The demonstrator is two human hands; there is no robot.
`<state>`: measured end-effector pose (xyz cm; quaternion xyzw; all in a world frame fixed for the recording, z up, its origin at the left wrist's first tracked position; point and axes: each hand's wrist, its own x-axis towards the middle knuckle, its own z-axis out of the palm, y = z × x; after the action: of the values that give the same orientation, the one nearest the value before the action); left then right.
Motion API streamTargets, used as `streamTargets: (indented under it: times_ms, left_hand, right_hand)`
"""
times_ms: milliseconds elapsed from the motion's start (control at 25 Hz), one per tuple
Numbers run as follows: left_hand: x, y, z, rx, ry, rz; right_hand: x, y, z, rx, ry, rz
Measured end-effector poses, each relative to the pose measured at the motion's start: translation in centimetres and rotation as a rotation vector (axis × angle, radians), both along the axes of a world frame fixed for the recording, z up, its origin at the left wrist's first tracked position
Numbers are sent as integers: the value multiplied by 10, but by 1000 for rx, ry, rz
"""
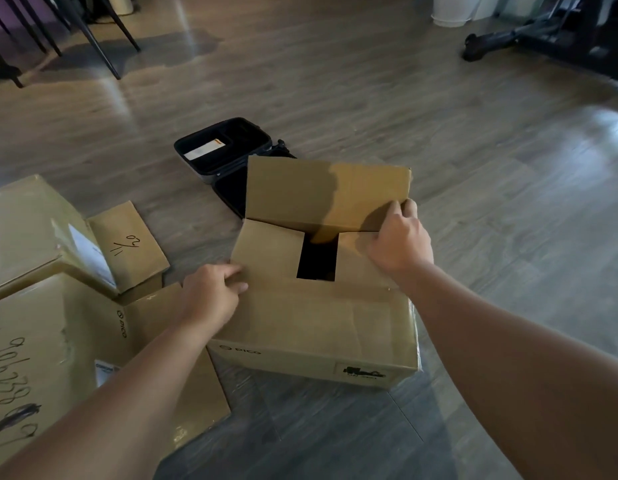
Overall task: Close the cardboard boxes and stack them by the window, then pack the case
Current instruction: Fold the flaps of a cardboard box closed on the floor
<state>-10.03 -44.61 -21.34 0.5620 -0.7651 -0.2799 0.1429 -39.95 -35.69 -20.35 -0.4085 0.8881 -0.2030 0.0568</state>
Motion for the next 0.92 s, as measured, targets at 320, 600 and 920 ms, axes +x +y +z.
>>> streamTargets:
  times_ms: [320,600,920]
  left_hand:
    - [-5,11,-6,0,123,135]
    - [4,18,-6,-141,118,11]
    - [2,20,-10,-48,20,-52]
  right_hand:
    - [7,73,5,-168,-63,156]
    - [9,109,11,-92,-115,229]
    - [39,106,-13,138,34,187]
